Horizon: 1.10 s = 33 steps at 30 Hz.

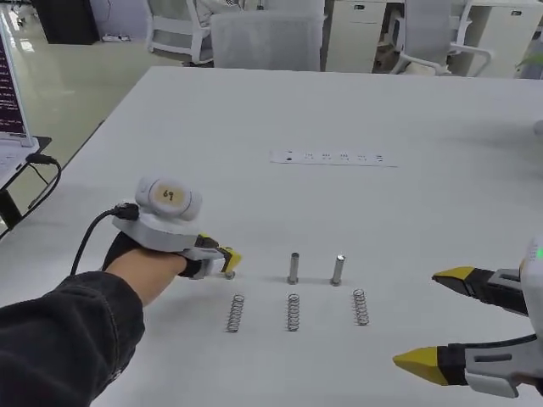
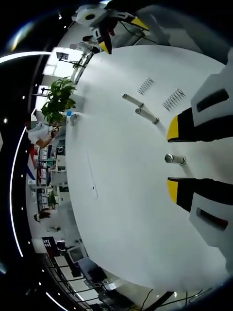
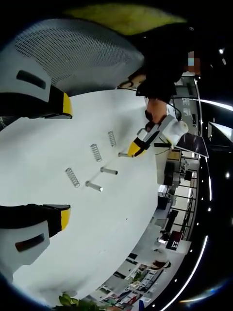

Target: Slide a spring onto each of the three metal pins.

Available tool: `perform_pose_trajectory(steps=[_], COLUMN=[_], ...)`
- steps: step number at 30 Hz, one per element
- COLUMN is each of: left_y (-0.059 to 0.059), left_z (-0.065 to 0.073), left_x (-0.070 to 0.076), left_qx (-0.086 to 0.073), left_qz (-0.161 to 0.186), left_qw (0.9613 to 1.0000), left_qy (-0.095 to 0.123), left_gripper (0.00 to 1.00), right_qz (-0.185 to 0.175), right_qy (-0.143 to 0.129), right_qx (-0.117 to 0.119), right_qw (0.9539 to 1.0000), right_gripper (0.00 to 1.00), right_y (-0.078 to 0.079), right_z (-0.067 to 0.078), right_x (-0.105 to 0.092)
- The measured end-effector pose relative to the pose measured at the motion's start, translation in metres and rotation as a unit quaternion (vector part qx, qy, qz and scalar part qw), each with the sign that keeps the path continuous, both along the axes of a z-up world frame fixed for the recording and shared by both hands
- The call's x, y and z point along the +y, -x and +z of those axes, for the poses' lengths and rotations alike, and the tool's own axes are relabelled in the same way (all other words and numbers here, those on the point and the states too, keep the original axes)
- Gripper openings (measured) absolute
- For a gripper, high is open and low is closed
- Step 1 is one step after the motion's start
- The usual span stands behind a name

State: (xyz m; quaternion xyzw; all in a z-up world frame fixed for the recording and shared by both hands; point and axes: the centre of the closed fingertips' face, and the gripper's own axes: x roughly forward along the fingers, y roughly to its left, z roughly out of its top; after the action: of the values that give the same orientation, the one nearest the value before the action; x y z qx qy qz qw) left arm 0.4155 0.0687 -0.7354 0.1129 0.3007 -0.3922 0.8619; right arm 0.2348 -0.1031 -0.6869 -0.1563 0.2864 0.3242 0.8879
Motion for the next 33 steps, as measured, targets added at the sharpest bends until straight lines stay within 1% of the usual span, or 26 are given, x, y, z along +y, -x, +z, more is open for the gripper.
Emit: perform_pose_trajectory(steps=[3,8,12,16,20,25,28,29,31,33], left_y=[0.002,0.009,0.011,0.016,0.021,0.026,0.030,0.033,0.036,0.042], left_z=[0.001,0.004,0.005,0.006,0.010,0.017,0.019,0.020,0.018,0.014], left_x=[0.001,0.003,0.005,0.008,0.010,0.010,0.009,0.009,0.009,0.009], left_qx=[0.000,-0.001,0.002,0.002,0.002,-0.003,-0.004,-0.004,-0.001,0.001], left_qz=[0.001,0.001,0.004,0.007,0.009,0.009,0.006,0.004,0.001,-0.004], left_qw=[1.0000,1.0000,0.9999,0.9997,0.9995,0.9991,0.9990,0.9989,0.9990,0.9992], left_qy=[0.004,0.008,0.015,0.021,0.032,0.042,0.045,0.047,0.045,0.039], left_gripper=[0.23,0.23,0.23,0.23,0.23,0.25,0.25,0.25,0.25,0.25], right_qz=[0.000,0.001,0.002,0.002,0.002,0.003,0.005,0.006,0.006,0.008], right_qy=[0.000,-0.001,-0.001,-0.002,-0.003,-0.002,-0.001,-0.001,-0.001,-0.001], right_qx=[-0.001,-0.001,-0.001,0.000,0.002,0.004,0.004,0.004,0.004,0.004], right_qw=[1.0000,1.0000,1.0000,1.0000,1.0000,1.0000,1.0000,1.0000,1.0000,1.0000], right_gripper=[0.70,0.70,0.70,0.70,0.70,0.70,0.70,0.70,0.70,0.70], right_y=[0.000,0.000,0.000,-0.001,-0.002,-0.006,-0.007,-0.007,-0.008,-0.008], right_z=[0.000,0.000,-0.001,-0.002,-0.004,-0.006,-0.006,-0.005,-0.005,-0.005], right_x=[0.000,-0.001,0.000,0.000,0.000,0.001,0.001,0.002,0.003,0.003])
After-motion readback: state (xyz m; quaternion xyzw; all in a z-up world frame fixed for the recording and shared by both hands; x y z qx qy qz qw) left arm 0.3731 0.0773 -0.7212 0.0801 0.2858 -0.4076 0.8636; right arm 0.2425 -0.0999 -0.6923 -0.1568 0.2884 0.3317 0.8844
